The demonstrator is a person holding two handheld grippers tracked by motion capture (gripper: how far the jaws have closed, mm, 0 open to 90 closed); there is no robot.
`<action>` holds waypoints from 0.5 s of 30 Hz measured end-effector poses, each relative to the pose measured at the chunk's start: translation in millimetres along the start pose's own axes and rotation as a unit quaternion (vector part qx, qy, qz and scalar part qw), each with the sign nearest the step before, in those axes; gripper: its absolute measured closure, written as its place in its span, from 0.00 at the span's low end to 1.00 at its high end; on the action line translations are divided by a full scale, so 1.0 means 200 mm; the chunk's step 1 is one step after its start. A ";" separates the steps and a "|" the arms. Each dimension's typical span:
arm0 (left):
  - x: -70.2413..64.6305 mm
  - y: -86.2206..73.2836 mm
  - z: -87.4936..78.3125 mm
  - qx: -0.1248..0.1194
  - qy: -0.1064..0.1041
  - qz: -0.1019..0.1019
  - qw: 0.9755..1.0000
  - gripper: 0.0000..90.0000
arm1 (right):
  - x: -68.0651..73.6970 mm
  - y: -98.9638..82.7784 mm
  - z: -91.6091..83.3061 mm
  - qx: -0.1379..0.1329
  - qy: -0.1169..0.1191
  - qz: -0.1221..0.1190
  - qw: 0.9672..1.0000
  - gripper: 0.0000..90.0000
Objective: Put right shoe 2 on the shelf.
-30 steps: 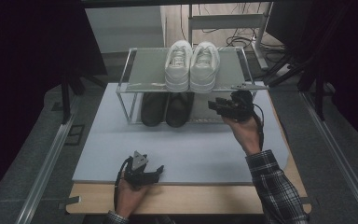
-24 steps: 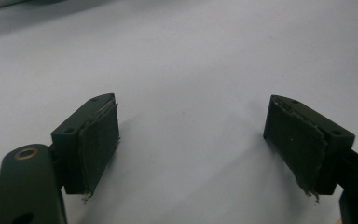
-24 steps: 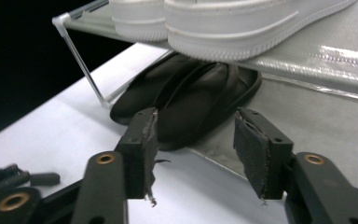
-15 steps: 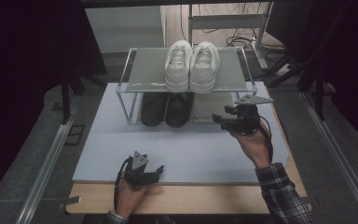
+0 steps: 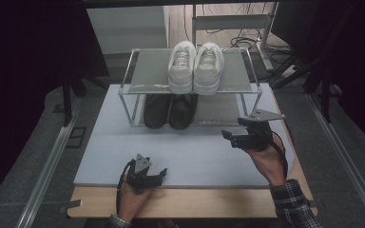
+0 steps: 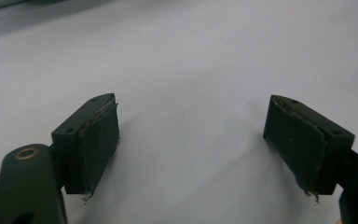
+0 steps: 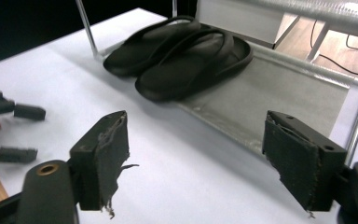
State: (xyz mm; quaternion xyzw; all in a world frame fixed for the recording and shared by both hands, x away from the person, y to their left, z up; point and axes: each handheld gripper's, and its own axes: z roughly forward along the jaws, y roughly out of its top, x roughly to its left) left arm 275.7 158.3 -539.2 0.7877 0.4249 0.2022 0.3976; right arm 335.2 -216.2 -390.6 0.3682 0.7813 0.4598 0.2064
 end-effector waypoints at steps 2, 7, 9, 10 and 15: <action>0.00 0.00 0.00 0.000 0.000 0.000 1.000 0.20 | 0.00 -0.03 -0.01 0.007 0.000 -0.007 1.000 0.22; 0.00 0.00 0.00 0.000 0.000 0.000 1.000 0.20 | 0.00 -0.10 -0.02 0.022 0.000 -0.016 1.000 0.18; 0.00 0.00 0.00 0.000 0.000 0.000 1.000 0.20 | 0.00 -0.12 -0.03 0.025 0.000 -0.017 1.000 0.16; 0.00 0.00 0.00 0.000 0.000 0.000 1.000 0.20 | 0.00 -0.13 -0.04 0.027 -0.001 -0.018 0.999 0.16; 0.00 0.00 0.00 0.000 0.000 0.000 1.000 0.20 | 0.00 -0.19 -0.06 0.035 -0.009 -0.026 0.999 0.15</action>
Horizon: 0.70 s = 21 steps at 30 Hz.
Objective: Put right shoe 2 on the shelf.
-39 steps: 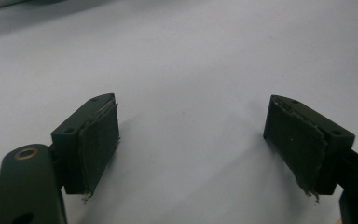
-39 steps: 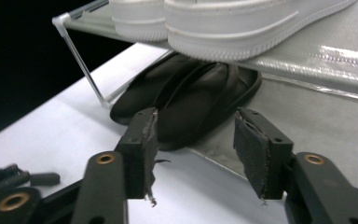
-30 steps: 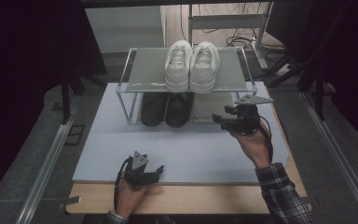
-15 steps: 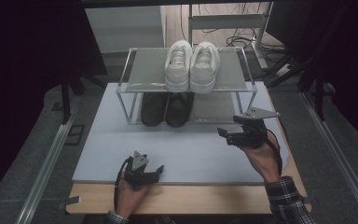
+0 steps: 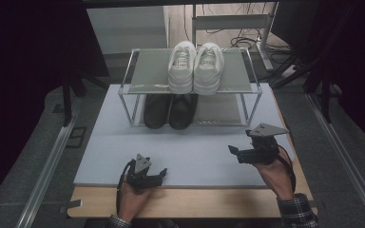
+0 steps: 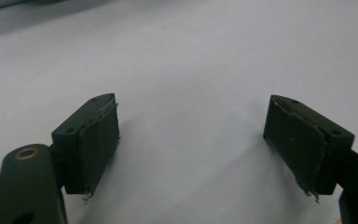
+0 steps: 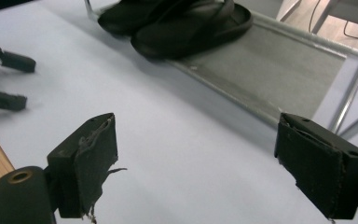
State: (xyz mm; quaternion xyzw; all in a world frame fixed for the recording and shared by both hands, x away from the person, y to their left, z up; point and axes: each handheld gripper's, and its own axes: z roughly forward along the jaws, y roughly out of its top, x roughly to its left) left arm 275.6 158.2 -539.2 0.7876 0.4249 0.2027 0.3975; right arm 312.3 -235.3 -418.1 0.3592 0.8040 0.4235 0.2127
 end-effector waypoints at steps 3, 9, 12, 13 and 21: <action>0.00 0.00 0.00 0.001 0.000 -0.001 1.000 0.20 | 0.00 -0.04 0.00 0.007 -0.006 -0.004 1.000 0.12; 0.00 0.00 0.00 0.000 0.000 -0.001 1.000 0.20 | -0.01 -0.12 0.00 0.017 -0.008 0.003 1.000 0.06; 0.00 0.00 0.00 0.001 0.001 0.000 1.000 0.20 | -0.01 -0.16 0.01 0.022 -0.006 0.005 1.000 0.02; 0.00 0.00 0.00 0.001 0.001 0.000 1.000 0.20 | -0.01 -0.17 0.01 0.023 -0.007 0.006 1.000 0.01; 0.00 0.00 0.00 0.001 0.001 -0.001 1.000 0.20 | 0.00 -0.28 0.03 0.026 -0.012 0.018 0.999 0.00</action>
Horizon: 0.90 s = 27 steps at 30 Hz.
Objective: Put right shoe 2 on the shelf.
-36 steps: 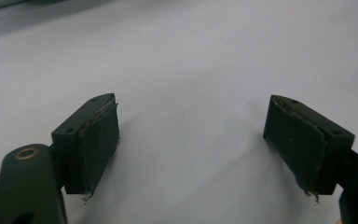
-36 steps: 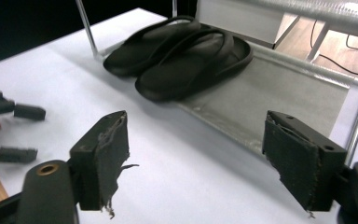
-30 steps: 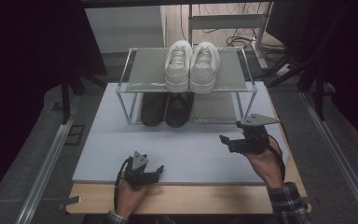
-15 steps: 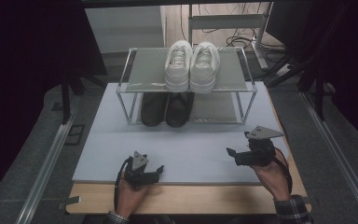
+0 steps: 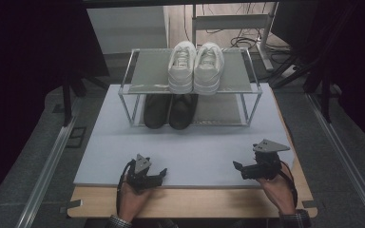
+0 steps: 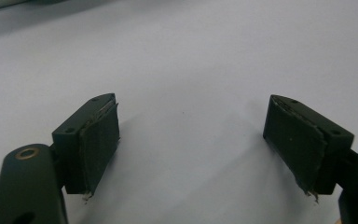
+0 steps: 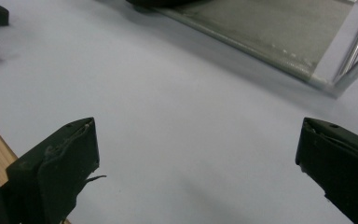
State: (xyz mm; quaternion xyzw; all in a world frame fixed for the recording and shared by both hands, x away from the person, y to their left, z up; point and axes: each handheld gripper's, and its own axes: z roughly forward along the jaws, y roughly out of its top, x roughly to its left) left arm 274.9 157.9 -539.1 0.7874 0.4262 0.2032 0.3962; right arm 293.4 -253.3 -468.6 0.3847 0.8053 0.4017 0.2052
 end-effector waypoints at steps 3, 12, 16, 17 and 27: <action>0.00 0.00 0.00 0.000 0.000 0.000 1.000 0.20 | 0.00 -0.04 0.01 0.003 -0.002 0.002 1.000 0.00; 0.00 0.00 0.00 0.000 0.000 0.000 1.000 0.20 | 0.01 -0.16 0.06 0.004 -0.002 0.016 1.000 0.01; 0.00 0.00 0.00 0.000 0.000 0.000 1.000 0.20 | 0.01 -0.21 0.08 0.007 -0.002 0.019 1.000 0.01; 0.00 0.00 0.00 0.000 0.001 0.000 1.000 0.20 | 0.01 -0.22 0.09 0.008 -0.001 0.021 1.000 0.01; 0.00 0.00 0.00 0.001 0.001 -0.001 1.000 0.20 | 0.04 -0.32 0.15 0.001 -0.016 0.026 1.000 0.00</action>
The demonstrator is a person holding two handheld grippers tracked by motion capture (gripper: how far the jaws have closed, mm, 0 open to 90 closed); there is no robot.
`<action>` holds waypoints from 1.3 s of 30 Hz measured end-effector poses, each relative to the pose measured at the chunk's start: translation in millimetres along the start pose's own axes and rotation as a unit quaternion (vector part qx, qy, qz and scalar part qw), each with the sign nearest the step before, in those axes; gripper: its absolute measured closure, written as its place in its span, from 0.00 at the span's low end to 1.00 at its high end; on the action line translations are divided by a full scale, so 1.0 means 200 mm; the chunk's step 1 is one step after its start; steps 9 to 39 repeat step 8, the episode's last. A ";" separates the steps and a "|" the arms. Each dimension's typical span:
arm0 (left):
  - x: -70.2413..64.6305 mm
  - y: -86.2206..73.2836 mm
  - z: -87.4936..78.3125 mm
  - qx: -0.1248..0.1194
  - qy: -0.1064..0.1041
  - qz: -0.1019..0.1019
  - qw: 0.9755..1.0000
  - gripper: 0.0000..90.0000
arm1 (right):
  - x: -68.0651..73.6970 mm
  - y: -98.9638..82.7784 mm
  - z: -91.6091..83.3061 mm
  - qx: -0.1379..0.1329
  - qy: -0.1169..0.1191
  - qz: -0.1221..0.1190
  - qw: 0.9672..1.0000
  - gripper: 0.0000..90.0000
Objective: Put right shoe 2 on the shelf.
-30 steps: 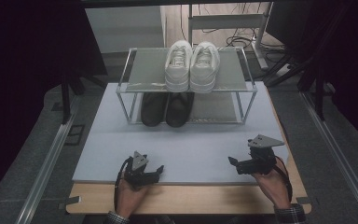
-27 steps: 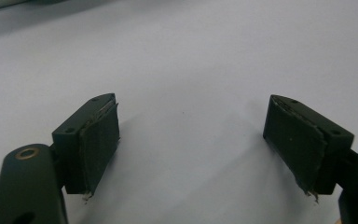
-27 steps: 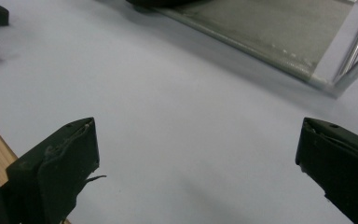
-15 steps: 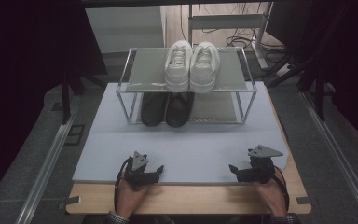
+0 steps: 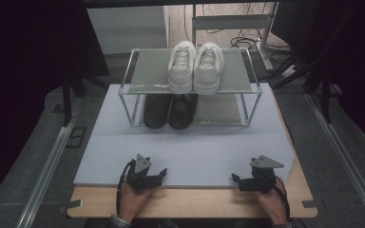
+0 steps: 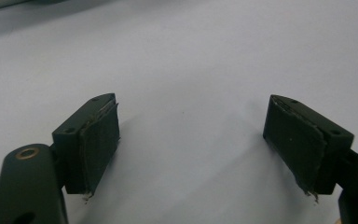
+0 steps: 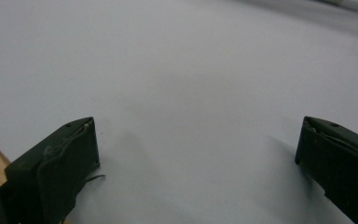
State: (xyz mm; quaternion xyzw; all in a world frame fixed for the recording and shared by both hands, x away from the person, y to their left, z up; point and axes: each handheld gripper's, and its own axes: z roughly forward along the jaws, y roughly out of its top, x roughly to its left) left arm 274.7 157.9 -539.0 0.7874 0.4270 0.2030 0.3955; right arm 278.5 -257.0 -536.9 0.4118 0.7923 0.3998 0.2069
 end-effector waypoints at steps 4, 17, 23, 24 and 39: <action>0.00 0.00 0.00 0.000 0.000 0.000 1.000 0.20 | 0.01 0.00 0.00 -0.004 -0.002 0.000 1.000 0.00; 0.00 0.00 0.00 0.000 -0.001 -0.001 1.000 0.20 | 0.01 -0.01 0.00 -0.004 -0.003 0.000 1.000 0.00; 0.00 0.00 0.00 0.000 -0.001 -0.001 1.000 0.20 | 0.01 -0.01 0.00 -0.004 -0.003 0.000 1.000 0.00; 0.00 0.00 0.00 0.000 -0.001 -0.001 1.000 0.20 | 0.01 -0.01 0.00 -0.004 -0.003 0.000 1.000 0.00; 0.00 0.00 0.00 0.000 -0.001 -0.001 1.000 0.20 | 0.01 -0.01 0.00 -0.004 -0.003 0.000 1.000 0.00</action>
